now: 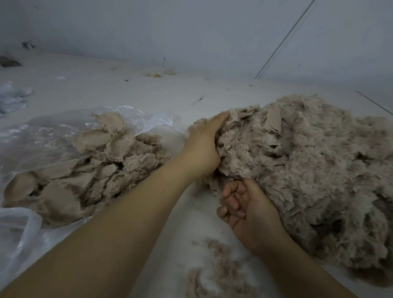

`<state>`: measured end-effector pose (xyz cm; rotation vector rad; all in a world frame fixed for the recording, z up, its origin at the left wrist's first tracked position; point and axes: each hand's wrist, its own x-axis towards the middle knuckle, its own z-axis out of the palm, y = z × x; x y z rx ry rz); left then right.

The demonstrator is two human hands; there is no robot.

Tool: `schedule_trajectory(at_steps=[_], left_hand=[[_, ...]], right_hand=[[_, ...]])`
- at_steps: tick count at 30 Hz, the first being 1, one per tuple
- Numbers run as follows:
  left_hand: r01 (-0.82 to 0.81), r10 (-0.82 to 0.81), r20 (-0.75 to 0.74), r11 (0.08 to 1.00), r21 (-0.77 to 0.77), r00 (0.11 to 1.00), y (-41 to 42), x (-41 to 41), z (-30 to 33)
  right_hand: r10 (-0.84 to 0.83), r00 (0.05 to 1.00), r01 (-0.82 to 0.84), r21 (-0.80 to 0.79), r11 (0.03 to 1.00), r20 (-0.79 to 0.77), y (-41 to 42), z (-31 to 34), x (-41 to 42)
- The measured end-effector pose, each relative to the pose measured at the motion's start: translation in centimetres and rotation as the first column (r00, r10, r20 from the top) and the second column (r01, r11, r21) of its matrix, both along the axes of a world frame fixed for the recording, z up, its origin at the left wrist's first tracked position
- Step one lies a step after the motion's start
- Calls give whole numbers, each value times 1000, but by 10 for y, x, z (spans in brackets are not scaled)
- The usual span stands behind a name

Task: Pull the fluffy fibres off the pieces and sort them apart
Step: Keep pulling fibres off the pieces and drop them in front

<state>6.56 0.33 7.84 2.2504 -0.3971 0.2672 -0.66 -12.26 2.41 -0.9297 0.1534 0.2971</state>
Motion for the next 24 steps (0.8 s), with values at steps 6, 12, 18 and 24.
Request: schedule_trajectory(at_steps=[6, 12, 18, 24], left_hand=[[-29, 21, 93, 997, 78, 995, 10, -12, -32], [5, -6, 47, 1000, 27, 999, 22, -48, -64], [-85, 50, -173, 976, -200, 984, 20, -52, -63], [-227, 162, -174, 850, -475, 971, 24, -65, -76]], right_hand=[[3, 1000, -2, 28, 1000, -29, 0, -1, 2], [-2, 999, 2, 5, 1000, -33, -1, -2, 3], [-12, 1000, 12, 10, 1000, -21, 0, -4, 2], [9, 1000, -9, 42, 999, -16, 0, -5, 5]])
